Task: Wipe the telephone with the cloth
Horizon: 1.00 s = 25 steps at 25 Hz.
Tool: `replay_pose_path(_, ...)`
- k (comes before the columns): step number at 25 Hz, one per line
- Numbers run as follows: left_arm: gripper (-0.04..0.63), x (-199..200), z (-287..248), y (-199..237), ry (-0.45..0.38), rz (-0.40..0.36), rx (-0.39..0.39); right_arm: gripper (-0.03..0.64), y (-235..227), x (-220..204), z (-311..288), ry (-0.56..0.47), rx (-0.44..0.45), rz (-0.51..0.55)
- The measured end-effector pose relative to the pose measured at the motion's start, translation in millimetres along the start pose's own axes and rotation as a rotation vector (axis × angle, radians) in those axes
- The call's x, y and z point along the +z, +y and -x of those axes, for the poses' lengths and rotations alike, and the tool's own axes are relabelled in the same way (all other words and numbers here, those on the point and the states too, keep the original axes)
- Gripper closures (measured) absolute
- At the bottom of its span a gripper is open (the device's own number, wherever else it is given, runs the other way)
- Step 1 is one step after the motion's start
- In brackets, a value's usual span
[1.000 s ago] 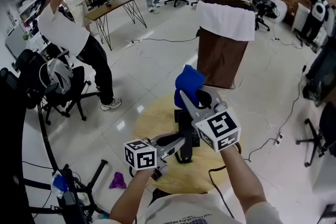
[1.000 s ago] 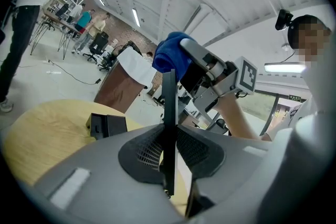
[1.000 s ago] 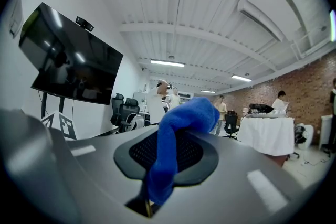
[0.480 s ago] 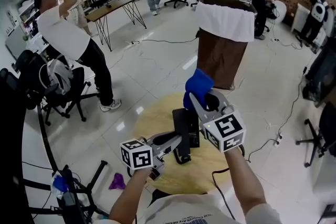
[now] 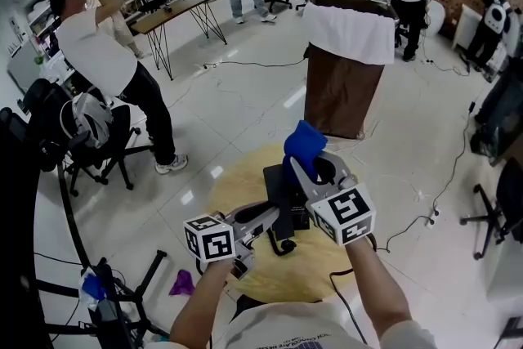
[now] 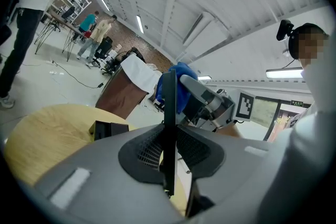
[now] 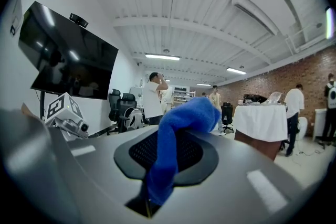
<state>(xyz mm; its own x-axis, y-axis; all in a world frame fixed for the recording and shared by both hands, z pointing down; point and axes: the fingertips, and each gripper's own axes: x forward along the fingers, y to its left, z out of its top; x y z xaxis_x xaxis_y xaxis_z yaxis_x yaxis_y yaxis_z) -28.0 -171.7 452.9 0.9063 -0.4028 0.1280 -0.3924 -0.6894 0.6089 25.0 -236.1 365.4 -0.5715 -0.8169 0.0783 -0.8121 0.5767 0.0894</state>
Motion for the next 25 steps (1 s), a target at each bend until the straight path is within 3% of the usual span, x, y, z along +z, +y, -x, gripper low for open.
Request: replay_pose_path(25, 0.531, 23.7, 1.4, 13.2, -0.047, 0.003, 0.027, 0.555, 38.6, -66.5, 21.9, 0.073, 0.057, -0.077)
